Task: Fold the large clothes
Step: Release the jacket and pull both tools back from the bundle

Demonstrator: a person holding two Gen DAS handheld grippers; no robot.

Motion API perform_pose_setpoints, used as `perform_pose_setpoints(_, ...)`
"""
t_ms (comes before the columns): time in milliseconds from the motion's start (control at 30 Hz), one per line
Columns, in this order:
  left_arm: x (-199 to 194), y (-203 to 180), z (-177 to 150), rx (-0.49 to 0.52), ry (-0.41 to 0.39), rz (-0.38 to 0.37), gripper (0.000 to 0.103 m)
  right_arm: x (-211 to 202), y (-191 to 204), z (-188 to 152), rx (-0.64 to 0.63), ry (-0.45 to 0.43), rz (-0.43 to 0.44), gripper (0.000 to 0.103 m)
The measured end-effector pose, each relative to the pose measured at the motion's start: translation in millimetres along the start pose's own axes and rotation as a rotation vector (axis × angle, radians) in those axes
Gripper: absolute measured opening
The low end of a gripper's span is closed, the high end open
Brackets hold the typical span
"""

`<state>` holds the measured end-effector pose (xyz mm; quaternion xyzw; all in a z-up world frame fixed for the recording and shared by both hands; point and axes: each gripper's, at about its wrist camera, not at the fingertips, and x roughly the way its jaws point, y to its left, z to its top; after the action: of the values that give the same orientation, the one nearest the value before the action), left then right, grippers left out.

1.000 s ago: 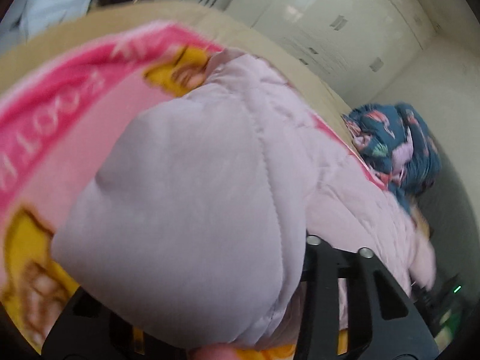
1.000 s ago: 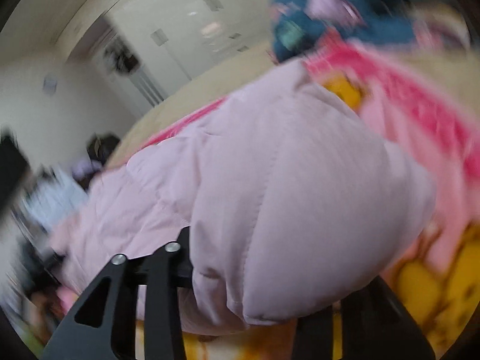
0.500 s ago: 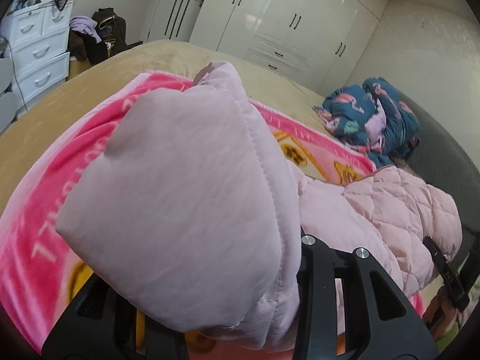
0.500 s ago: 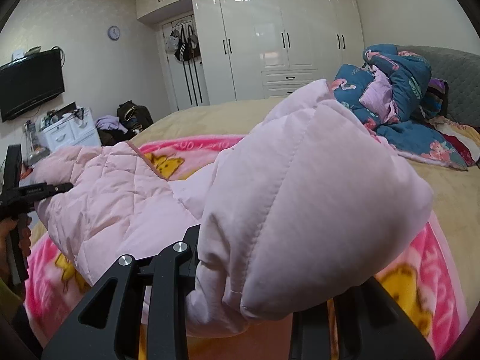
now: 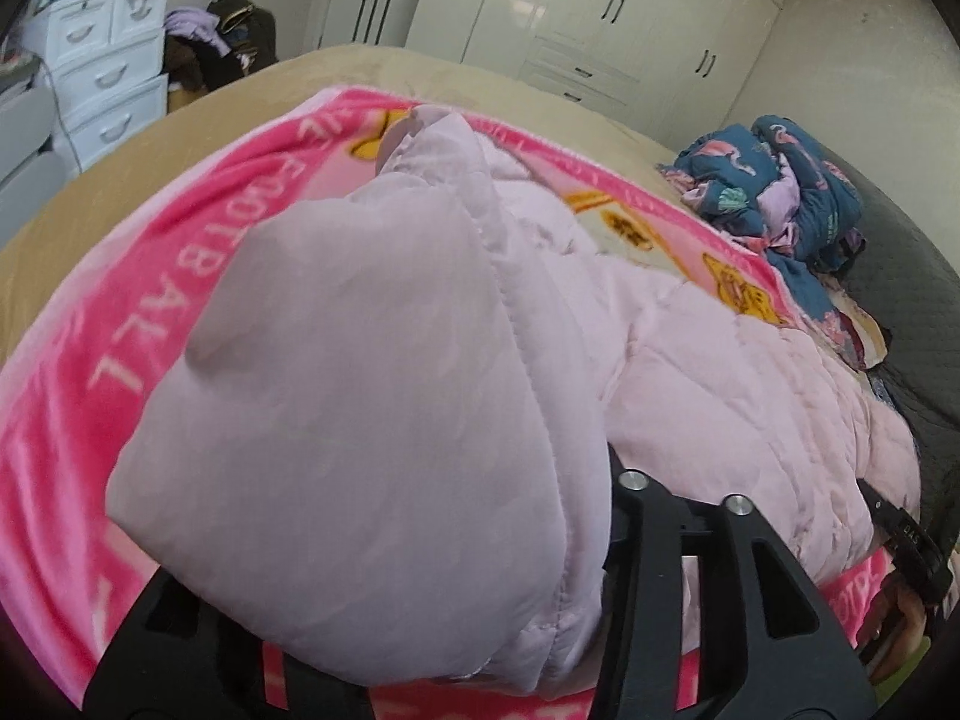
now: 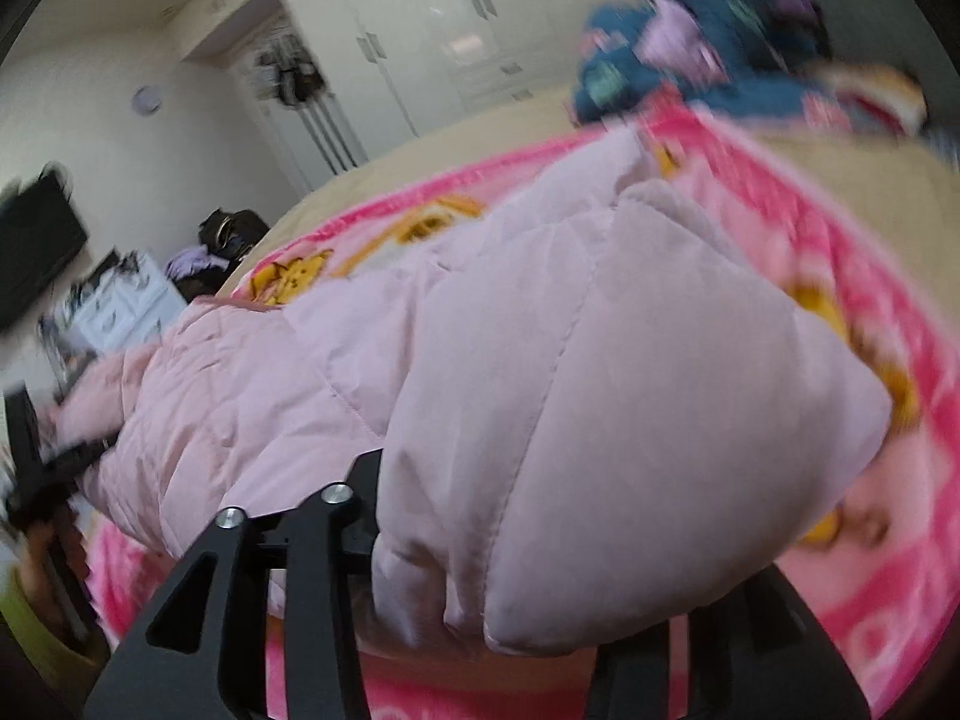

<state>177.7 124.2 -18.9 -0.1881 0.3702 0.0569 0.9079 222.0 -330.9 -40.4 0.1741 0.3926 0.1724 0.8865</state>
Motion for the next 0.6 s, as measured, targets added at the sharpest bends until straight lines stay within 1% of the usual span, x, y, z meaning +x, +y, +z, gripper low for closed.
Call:
perform_pose_setpoints(33, 1.2, 3.4, -4.0, -0.009, 0.005, 0.001, 0.042, 1.2, -8.5, -4.0, 0.055, 0.013, 0.017, 0.055)
perform_pose_setpoints(67, 1.2, 7.7, -7.6, -0.020, 0.010, 0.004, 0.046, 2.0, -17.3, -8.1, 0.108, 0.033, 0.027, 0.064)
perform_pose_setpoints(100, 1.1, 10.3, -10.7, -0.032, 0.015, 0.004, 0.049, 1.4, -20.1, -10.7, 0.135, 0.043, 0.029, 0.069)
perform_pose_setpoints(133, 0.3, 13.3, -13.4, -0.041, 0.021, 0.003, 0.053, -1.2, -23.9, -14.1, 0.158, 0.053, 0.023, 0.077)
perform_pose_setpoints(200, -4.9, 19.7, -18.1, -0.055, 0.028, 0.002, 0.058, -11.7, -27.2, -18.3, 0.170, 0.056, 0.021, 0.079)
perform_pose_setpoints(267, -13.0, 23.0, -22.3, -0.053, 0.028, 0.011, 0.066, -27.6, -25.3, -22.9, 0.153, 0.048, -0.011, 0.089)
perform_pose_setpoints(333, -25.3, 26.4, -28.1, -0.048, 0.020, 0.025, 0.070, -44.8, -23.0, -27.6, 0.141, 0.021, -0.034, 0.092)
perform_pose_setpoints(400, -39.5, 29.4, -34.6, -0.042, 0.009, 0.031, 0.072, -65.2, -21.9, -33.4, 0.120, -0.021, -0.070, 0.098)
perform_pose_setpoints(467, -56.4, 27.4, -41.7, -0.018, -0.010, 0.051, 0.080, -85.7, -21.1, -36.5, 0.100, -0.065, -0.098, 0.099)
perform_pose_setpoints(533, -75.6, 23.5, -50.0, 0.021, -0.047, 0.063, 0.084, -109.6, -17.9, -37.9, 0.063, -0.111, -0.129, 0.099)
perform_pose_setpoints(600, -91.4, 18.6, -55.9, 0.054, -0.078, 0.081, 0.091, -129.9, -10.1, -44.1, 0.016, -0.154, -0.156, 0.099)
